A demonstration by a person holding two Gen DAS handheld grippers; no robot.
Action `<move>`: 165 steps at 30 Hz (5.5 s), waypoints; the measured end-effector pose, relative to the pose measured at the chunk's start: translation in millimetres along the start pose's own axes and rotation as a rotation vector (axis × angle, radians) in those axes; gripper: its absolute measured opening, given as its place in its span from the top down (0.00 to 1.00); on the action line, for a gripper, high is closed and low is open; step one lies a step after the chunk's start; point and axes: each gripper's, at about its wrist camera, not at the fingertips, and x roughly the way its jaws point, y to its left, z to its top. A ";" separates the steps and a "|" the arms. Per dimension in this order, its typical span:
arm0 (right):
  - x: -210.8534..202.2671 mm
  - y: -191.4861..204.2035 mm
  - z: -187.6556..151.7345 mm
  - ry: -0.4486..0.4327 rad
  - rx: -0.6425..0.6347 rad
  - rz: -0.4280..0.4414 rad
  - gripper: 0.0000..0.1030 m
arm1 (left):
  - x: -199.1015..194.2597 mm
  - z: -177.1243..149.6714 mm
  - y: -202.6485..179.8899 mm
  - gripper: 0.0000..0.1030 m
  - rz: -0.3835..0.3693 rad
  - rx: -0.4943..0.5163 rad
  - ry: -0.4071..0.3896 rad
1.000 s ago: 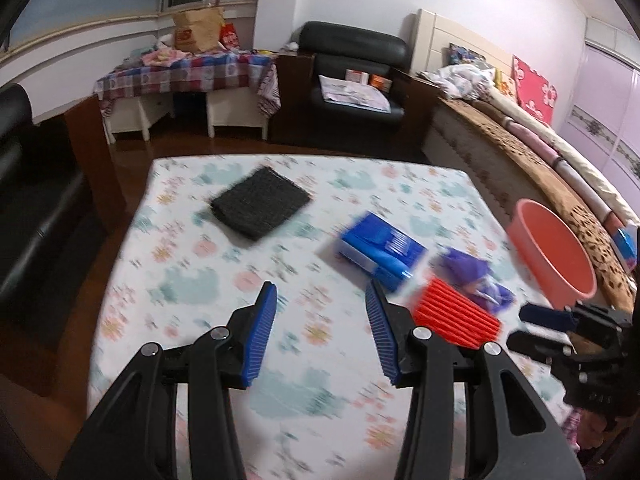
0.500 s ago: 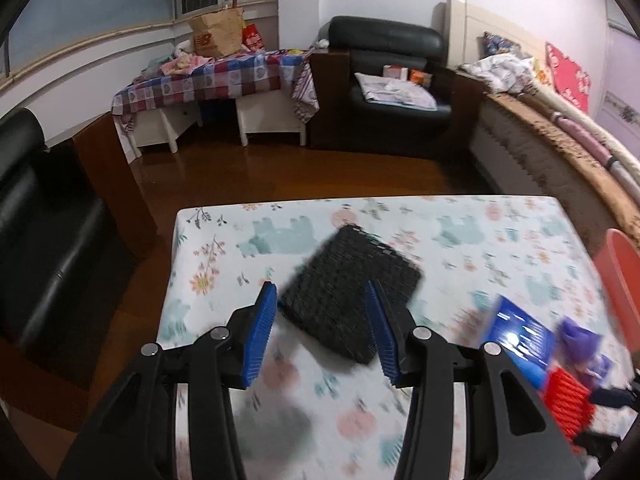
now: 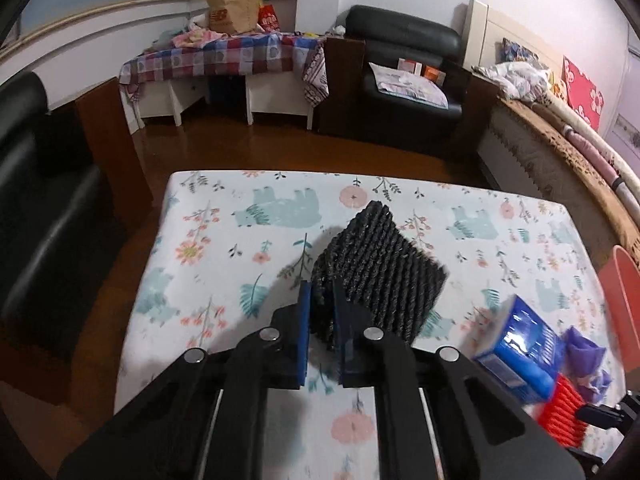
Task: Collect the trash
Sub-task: 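Grasp the black foam mesh with the left gripper while the right grasps the red foam mesh, then carry the black and red foam meshes in both grippers over the pink bucket, then open both grippers to drop the meshes into the pink bucket, then move both open grippers toward the blue tissue pack and purple bag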
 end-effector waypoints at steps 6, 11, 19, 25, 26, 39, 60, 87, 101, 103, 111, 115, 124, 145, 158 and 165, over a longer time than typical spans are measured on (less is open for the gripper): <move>-3.1 -8.5 -3.1 -0.015 0.048 -0.001 0.86 | -51.7 -15.9 -7.2 0.91 0.003 0.005 -0.052; -12.4 -20.7 -6.1 -0.031 0.145 0.057 0.91 | -89.6 -27.0 -11.2 0.91 -0.010 -0.008 -0.077; -42.2 -16.9 -21.3 -0.066 0.210 0.072 0.91 | -148.6 -42.8 -33.7 0.91 -0.076 0.010 -0.156; -59.3 -6.4 -29.7 -0.082 0.204 0.076 0.91 | -177.3 -60.9 -49.5 0.91 -0.096 0.010 -0.180; -61.9 -4.2 -29.7 -0.087 0.200 0.078 0.91 | -181.2 -63.0 -50.5 0.91 -0.096 0.013 -0.183; -89.8 -8.9 -30.9 -0.167 0.226 0.063 0.91 | -201.7 -61.8 -68.7 0.91 -0.145 0.031 -0.232; -135.3 -78.1 -40.5 -0.289 0.297 0.009 0.91 | -170.7 -53.6 -159.7 0.91 -0.242 0.057 -0.199; -187.6 -213.6 -77.8 -0.376 0.505 -0.177 0.91 | -130.1 -45.3 -319.8 0.91 -0.321 0.237 -0.145; -170.7 -247.6 -85.3 -0.346 0.554 -0.211 0.91 | -102.2 -43.9 -358.8 0.91 -0.373 0.273 -0.111; -167.9 -252.1 -86.9 -0.341 0.560 -0.215 0.90 | -98.6 -44.7 -361.7 0.91 -0.380 0.277 -0.103; -158.1 -262.9 -88.0 -0.320 0.571 -0.217 0.90 | -86.5 -50.2 -373.6 0.89 -0.397 0.299 -0.080; -156.3 -264.4 -87.8 -0.317 0.572 -0.217 0.90 | -86.1 -51.1 -374.3 0.70 -0.420 0.298 -0.076; -154.0 -269.4 -87.9 -0.317 0.567 -0.220 0.90 | -88.0 -52.4 -375.3 0.67 -0.438 0.295 -0.069; -185.0 -207.3 -94.6 -0.347 0.518 -0.202 0.60 | -129.1 -78.4 -328.2 0.67 -0.512 0.282 -0.070; -166.2 -130.8 -81.3 -0.345 0.428 -0.095 0.52 | -148.0 -82.9 -217.2 0.67 -0.366 0.217 -0.110; -140.2 -107.4 -72.2 -0.284 0.368 -0.050 0.51 | -139.3 -86.9 -170.2 0.67 -0.284 0.168 -0.103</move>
